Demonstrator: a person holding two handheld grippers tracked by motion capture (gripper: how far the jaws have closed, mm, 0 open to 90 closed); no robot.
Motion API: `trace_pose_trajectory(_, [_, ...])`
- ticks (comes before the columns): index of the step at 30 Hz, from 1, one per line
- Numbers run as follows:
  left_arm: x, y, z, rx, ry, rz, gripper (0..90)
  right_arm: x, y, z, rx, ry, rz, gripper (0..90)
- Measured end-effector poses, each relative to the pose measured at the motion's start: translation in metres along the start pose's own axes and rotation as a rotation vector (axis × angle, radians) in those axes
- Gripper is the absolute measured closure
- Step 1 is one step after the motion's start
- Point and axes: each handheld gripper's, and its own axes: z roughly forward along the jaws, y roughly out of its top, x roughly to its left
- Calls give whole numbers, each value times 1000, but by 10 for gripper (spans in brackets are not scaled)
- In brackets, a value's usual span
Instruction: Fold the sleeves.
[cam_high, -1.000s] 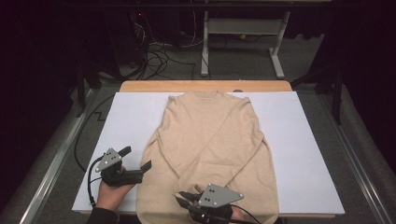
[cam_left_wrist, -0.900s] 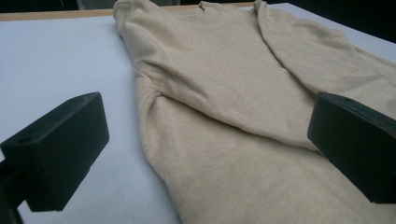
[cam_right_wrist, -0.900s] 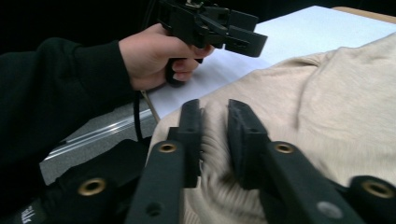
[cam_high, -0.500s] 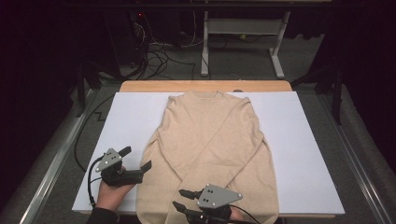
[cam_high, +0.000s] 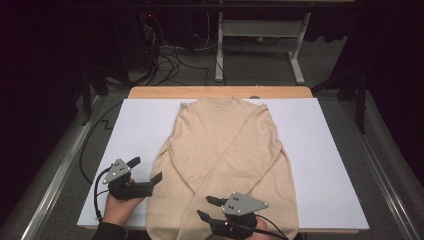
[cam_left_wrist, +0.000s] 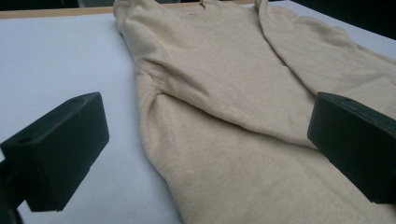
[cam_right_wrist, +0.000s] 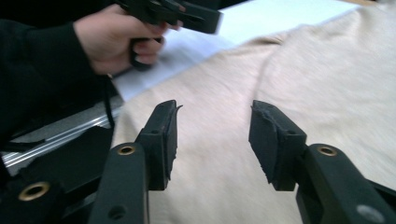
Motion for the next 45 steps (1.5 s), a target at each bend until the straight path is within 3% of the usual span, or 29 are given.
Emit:
trace_pose_trajectory(13, [-3, 1, 1, 7, -4, 10, 0, -34, -26, -16, 28, -112, 36, 418])
trace_pose_trajectory(24, [-5, 0, 4, 49, 9, 15, 0, -59, -36, -29, 19, -188, 71, 303])
trace_pose_trajectory(34, [-6, 0, 7, 85, 22, 34, 0, -91, -44, -48, -2, -266, 128, 176])
trace_pose_trajectory(45, [-6, -1, 11, 124, 27, 31, 0, -123, -55, -76, -8, -403, 197, 30])
